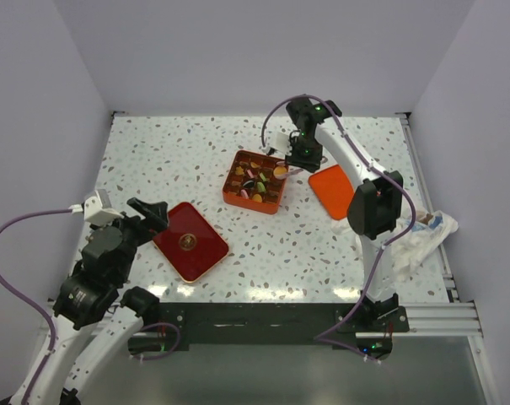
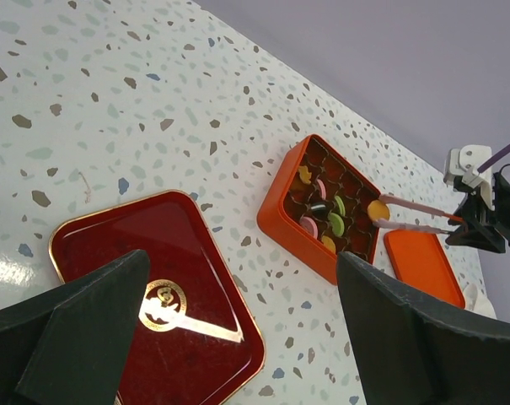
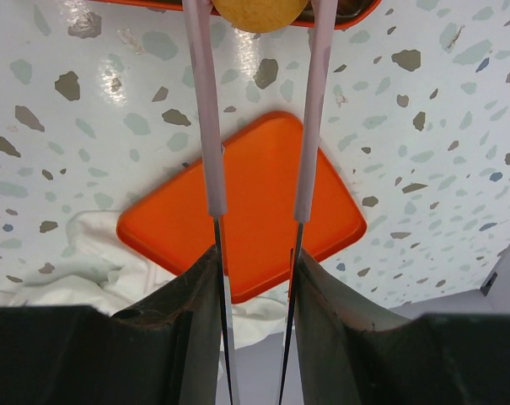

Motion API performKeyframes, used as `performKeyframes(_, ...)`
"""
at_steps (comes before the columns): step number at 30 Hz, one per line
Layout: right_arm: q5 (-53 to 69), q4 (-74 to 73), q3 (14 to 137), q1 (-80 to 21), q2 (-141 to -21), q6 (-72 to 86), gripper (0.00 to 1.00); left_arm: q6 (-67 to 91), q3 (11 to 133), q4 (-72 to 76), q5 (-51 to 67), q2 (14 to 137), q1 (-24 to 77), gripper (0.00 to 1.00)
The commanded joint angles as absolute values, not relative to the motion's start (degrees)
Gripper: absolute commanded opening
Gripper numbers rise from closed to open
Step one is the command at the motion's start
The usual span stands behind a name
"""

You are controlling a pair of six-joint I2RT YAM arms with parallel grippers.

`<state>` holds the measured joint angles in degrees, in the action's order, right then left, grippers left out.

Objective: Pack the cookies
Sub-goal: Place the fake cookies in the packing box.

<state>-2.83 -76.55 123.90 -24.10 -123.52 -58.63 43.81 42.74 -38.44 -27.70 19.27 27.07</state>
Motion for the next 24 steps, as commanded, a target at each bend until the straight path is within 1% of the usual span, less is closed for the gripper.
performKeyframes(1,-5.4,-79.6,126.8,-24.3,-123.0,-61.8,0.16,43.2,42.4,-36.1,-27.9,19.8,27.1,0.98)
performKeyframes(7,-7.1,-78.9,127.7,-24.9,-123.4,-63.7,0.17,43.2,42.3,-36.5,-28.1,19.3,27.2,0.98)
performKeyframes(16,-10.0,-77.1,126.0,-27.3,-122.8,-67.8,0.18,43.4,42.3,-36.7,-28.2,19.2,27.1,0.98)
performKeyframes(24,-15.0,-74.4,123.1,-29.0,-121.3,-72.8,0.19,43.5,42.4,-37.2,-28.4,18.7,27.2,0.98)
